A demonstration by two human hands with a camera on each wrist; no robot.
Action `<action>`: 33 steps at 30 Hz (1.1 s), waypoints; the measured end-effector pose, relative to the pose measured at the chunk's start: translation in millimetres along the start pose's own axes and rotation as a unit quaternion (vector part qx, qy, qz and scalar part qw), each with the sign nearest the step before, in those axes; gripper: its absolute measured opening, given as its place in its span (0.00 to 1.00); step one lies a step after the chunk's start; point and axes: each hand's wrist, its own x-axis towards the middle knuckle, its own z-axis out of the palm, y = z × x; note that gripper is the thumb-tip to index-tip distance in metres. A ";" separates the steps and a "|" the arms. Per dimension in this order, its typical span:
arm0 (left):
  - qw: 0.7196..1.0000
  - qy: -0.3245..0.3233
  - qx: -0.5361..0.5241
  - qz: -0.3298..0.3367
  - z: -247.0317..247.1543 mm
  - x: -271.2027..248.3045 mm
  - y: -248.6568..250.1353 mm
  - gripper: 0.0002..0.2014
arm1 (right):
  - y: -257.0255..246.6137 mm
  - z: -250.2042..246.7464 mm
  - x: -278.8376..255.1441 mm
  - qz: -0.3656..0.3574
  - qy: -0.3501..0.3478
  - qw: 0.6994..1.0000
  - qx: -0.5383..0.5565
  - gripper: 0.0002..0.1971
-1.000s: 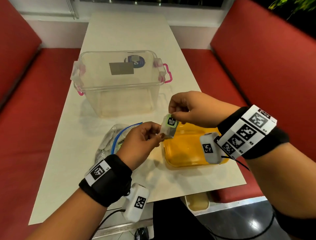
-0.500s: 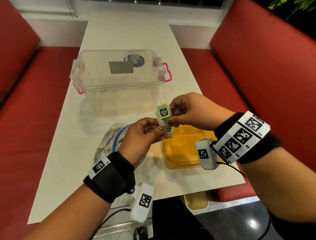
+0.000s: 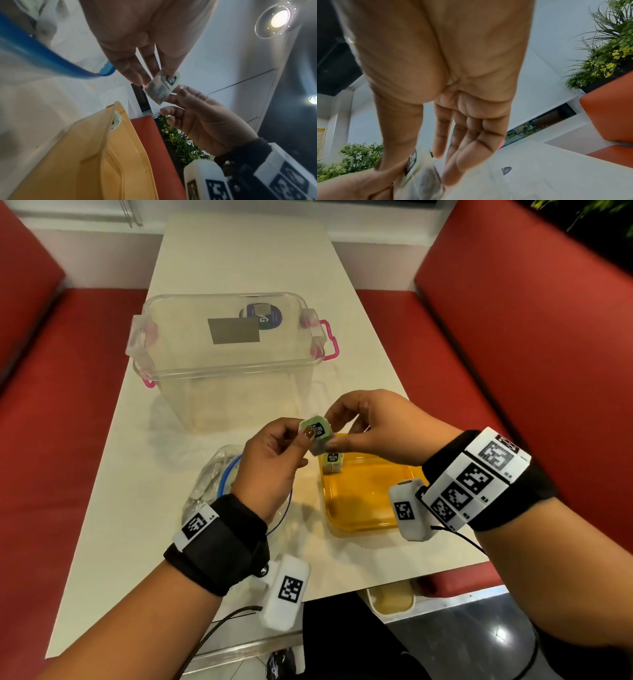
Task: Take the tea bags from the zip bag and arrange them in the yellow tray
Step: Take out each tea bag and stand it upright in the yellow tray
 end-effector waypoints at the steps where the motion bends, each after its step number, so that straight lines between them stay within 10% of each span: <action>1: 1.000 -0.006 0.022 0.009 -0.4 1.3 -0.9 0.03 | -0.1 -1.1 0.4 -0.008 0.021 1.000 -0.006 0.16; 15: 0.945 -0.061 0.321 -0.028 6.0 -2.9 -27.7 0.11 | 22.8 2.3 17.6 0.057 -0.041 0.988 -0.139 0.00; 33: 0.961 -0.071 0.236 -0.122 8.5 -9.5 -29.8 0.09 | 22.0 35.6 44.7 0.085 -0.076 0.969 -0.218 0.01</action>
